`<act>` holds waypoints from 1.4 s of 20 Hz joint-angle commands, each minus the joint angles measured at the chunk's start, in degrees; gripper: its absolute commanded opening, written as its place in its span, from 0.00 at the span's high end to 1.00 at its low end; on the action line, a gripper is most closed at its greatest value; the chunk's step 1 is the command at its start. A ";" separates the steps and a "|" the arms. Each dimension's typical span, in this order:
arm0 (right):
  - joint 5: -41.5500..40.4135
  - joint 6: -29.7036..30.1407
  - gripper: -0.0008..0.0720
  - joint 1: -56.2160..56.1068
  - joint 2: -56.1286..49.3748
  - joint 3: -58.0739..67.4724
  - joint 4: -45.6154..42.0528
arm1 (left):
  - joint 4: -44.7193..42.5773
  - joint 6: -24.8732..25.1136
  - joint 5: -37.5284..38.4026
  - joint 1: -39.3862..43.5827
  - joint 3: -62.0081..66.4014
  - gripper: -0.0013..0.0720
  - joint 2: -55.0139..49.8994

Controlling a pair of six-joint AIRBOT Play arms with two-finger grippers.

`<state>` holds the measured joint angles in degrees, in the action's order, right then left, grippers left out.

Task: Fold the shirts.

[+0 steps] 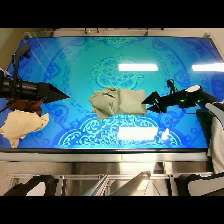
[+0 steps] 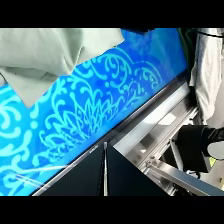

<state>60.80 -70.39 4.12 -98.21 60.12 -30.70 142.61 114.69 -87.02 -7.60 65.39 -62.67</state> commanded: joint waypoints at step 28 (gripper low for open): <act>5.33 -28.94 0.96 27.39 6.78 53.83 -33.35 | -0.02 1.86 2.62 0.31 -0.17 0.95 -2.89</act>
<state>69.30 -96.71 28.88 -89.01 114.04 -54.89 142.54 116.51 -84.20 -7.44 65.23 -63.51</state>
